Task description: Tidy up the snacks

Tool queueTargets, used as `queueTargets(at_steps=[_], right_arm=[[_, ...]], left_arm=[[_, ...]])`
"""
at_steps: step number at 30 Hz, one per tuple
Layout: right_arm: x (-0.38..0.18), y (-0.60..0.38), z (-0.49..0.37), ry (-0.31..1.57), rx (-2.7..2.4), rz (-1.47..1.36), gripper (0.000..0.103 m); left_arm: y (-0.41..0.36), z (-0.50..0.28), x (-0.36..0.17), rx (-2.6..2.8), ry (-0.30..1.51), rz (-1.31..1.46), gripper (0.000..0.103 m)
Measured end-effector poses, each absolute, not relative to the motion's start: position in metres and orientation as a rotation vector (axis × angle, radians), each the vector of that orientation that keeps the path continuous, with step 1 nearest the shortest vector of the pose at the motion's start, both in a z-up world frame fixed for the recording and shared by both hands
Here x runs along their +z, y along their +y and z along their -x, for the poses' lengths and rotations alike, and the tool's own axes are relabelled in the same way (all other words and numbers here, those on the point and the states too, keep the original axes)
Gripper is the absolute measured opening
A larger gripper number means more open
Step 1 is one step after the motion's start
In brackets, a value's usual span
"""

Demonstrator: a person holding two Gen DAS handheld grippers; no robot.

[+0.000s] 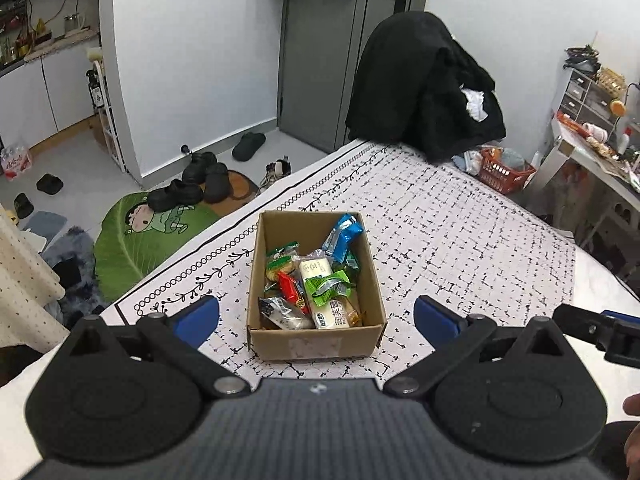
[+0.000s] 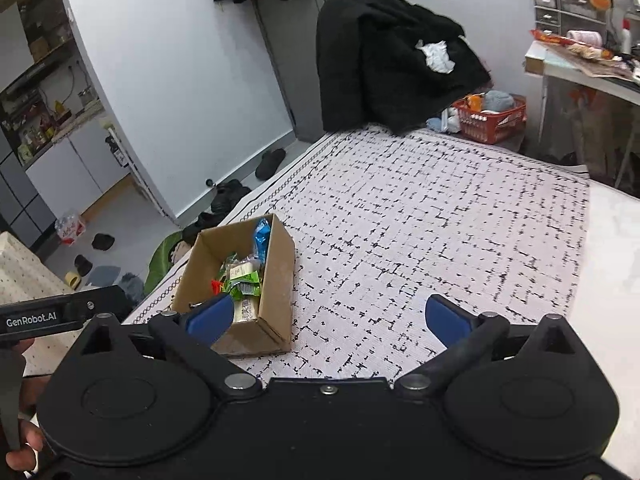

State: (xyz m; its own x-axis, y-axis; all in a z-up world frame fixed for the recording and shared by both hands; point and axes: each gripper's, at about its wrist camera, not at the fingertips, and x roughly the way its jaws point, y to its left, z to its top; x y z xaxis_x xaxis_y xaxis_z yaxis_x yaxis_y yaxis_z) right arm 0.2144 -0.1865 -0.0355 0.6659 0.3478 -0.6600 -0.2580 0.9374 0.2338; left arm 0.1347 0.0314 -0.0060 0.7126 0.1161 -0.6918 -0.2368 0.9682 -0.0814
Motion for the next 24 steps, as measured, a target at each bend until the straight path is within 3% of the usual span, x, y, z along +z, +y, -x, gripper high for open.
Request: queueTargets(at_steps=[24], right_arm=[[-0.003,-0.187,-0.101,0.639,0.278,-0.093,0.103]], left_arm=[[0.047,-0.030,0.029,0.146,0.637,0.150,0.103]])
